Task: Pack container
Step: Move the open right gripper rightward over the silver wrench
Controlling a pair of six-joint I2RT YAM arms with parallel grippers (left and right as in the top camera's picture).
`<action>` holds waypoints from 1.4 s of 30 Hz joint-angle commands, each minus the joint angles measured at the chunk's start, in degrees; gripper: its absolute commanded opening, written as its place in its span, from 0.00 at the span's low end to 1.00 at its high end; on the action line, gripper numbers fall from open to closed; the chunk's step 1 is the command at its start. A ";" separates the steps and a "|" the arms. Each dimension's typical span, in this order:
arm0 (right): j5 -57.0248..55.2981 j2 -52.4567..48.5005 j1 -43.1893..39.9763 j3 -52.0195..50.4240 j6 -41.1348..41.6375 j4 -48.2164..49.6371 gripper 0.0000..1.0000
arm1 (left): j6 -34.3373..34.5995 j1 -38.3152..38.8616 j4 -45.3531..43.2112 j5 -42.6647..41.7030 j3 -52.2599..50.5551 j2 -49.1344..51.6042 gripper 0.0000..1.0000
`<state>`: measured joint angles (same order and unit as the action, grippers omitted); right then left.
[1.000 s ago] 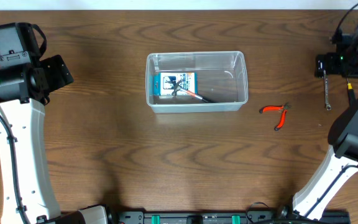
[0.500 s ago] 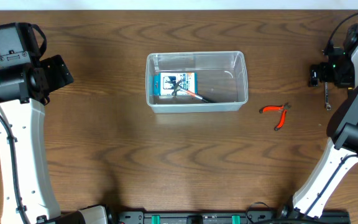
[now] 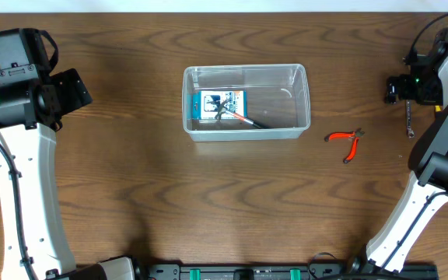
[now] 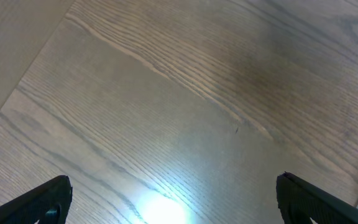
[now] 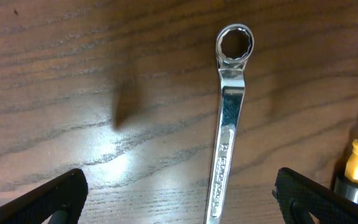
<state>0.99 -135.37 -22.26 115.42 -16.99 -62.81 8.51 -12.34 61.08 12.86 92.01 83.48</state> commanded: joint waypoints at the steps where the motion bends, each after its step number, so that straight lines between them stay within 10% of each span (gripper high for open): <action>1: 1.03 -0.66 -0.90 1.14 -0.15 0.52 0.99 | -0.94 -0.24 -0.04 0.90 0.11 0.11 0.98; 42: -0.87 -0.74 -1.25 1.03 -0.74 1.31 0.99 | -0.94 -0.24 -0.04 0.90 0.11 0.11 0.98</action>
<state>0.47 -135.39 -24.25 115.42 -16.99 -61.47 8.51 -12.34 61.08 12.86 92.01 83.48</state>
